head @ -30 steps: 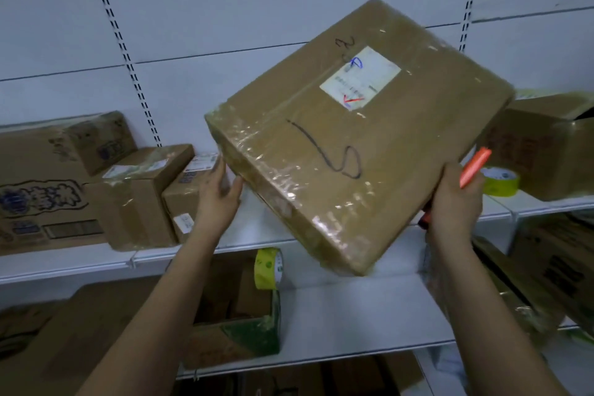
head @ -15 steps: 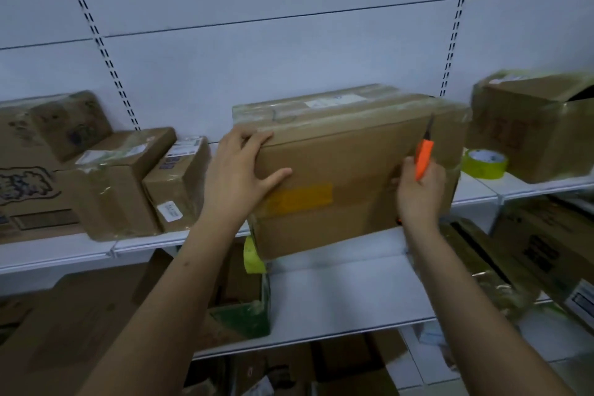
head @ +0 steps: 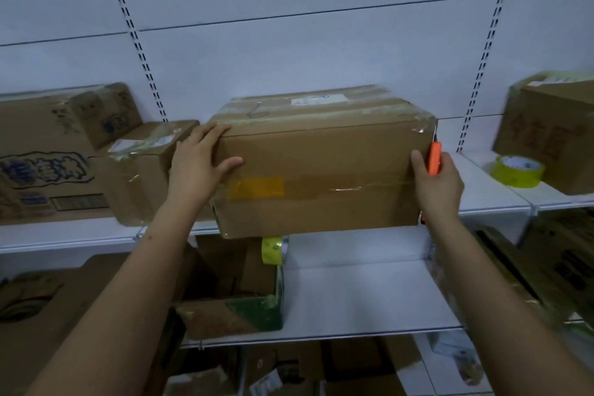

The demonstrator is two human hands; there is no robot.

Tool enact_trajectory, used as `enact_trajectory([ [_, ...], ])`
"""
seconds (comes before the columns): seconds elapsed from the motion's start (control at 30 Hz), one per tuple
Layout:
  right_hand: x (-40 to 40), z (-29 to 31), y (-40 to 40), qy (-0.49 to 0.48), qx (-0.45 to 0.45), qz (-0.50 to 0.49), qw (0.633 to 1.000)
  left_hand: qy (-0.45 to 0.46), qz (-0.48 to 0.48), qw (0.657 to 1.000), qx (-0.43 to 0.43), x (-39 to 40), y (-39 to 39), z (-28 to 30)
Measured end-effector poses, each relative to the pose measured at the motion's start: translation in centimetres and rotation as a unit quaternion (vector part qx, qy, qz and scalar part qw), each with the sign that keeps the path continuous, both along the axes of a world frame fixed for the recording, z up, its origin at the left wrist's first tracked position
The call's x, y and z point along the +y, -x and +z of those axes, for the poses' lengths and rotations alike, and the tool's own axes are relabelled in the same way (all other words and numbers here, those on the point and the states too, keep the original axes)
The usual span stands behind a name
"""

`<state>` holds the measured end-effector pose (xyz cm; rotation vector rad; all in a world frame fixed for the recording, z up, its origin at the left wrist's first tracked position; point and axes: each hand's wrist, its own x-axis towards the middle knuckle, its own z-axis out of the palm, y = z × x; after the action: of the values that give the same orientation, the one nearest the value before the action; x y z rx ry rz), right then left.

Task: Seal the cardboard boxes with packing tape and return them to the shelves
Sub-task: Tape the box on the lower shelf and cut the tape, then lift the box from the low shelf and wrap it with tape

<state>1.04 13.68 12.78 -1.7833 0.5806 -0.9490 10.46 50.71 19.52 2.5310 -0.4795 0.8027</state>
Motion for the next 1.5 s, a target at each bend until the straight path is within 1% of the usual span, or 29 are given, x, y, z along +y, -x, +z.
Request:
enact_trajectory([
  [0.13,0.5,-0.4,-0.1,-0.013,-0.004,0.003,1.000,0.042,0.008,0.999,0.017,-0.5,0.2,-0.7],
  [0.2,0.6,-1.1,0.3,-0.017,0.009,0.011,1.000,0.057,0.018,0.998,0.013,-0.8,0.6,-1.1],
  [0.3,1.1,-2.9,0.9,-0.020,0.027,-0.008,0.999,0.063,0.026,0.998,-0.003,-0.9,1.6,-1.8],
  [0.43,2.6,-7.1,1.7,-0.103,0.017,-0.057,0.993,0.108,0.029,0.994,-0.011,-1.2,4.0,-3.9],
  [0.53,4.2,-11.5,2.7,-0.164,0.044,-0.062,0.984,0.197,0.042,0.980,-0.005,-1.4,5.9,-6.7],
  [0.6,5.5,-14.0,3.2,-0.202,0.081,-0.031,0.975,0.283,0.068,0.957,0.008,-1.5,7.3,-9.3],
  [0.67,7.0,-15.8,3.5,-0.219,0.134,0.023,0.966,0.361,0.115,0.925,0.033,-1.8,8.5,-12.0],
  [0.73,8.6,-16.9,3.7,-0.242,0.180,0.100,0.948,0.407,0.165,0.895,0.076,-1.9,9.2,-14.7],
  [0.8,10.0,-17.9,3.8,-0.275,0.208,0.182,0.921,0.417,0.189,0.880,0.128,-1.9,9.6,-17.1],
  [0.87,11.0,-18.7,4.0,-0.306,0.216,0.257,0.891,0.408,0.184,0.879,0.163,-2.1,9.9,-19.1],
  [0.9,11.4,-19.1,4.0,-0.306,0.220,0.296,0.878,0.398,0.176,0.883,0.173,-2.2,10.1,-19.9],
  [0.97,12.0,-20.1,3.9,-0.275,0.240,0.361,0.858,0.382,0.159,0.888,0.201,-2.4,10.3,-21.1],
  [1.03,12.6,-20.9,3.4,-0.232,0.263,0.395,0.849,0.357,0.151,0.888,0.247,-2.2,10.1,-22.4],
  [1.1,13.5,-21.8,2.5,-0.171,0.289,0.403,0.851,0.293,0.148,0.895,0.301,-1.3,9.8,-23.9],
  [1.17,14.6,-22.4,1.6,-0.128,0.319,0.394,0.852,0.193,0.143,0.912,0.334,0.4,9.2,-25.7],
  [1.23,16.0,-23.2,0.8,-0.159,0.344,0.371,0.848,0.086,0.157,0.914,0.365,2.6,8.4,-27.6],
  [1.3,17.5,-23.7,0.0,-0.214,0.361,0.351,0.837,0.010,0.181,0.897,0.402,4.8,7.6,-28.9],
  [1.37,19.4,-24.2,-1.2,-0.283,0.374,0.343,0.814,-0.023,0.196,0.889,0.413,7.1,6.7,-29.9],
  [1.43,21.4,-25.1,-2.9,-0.341,0.385,0.330,0.791,-0.041,0.202,0.893,0.401,9.4,5.6,-30.7],
  [1.5,23.8,-26.1,-4.8,-0.368,0.396,0.297,0.788,-0.048,0.207,0.891,0.400,11.7,4.2,-31.2],
])
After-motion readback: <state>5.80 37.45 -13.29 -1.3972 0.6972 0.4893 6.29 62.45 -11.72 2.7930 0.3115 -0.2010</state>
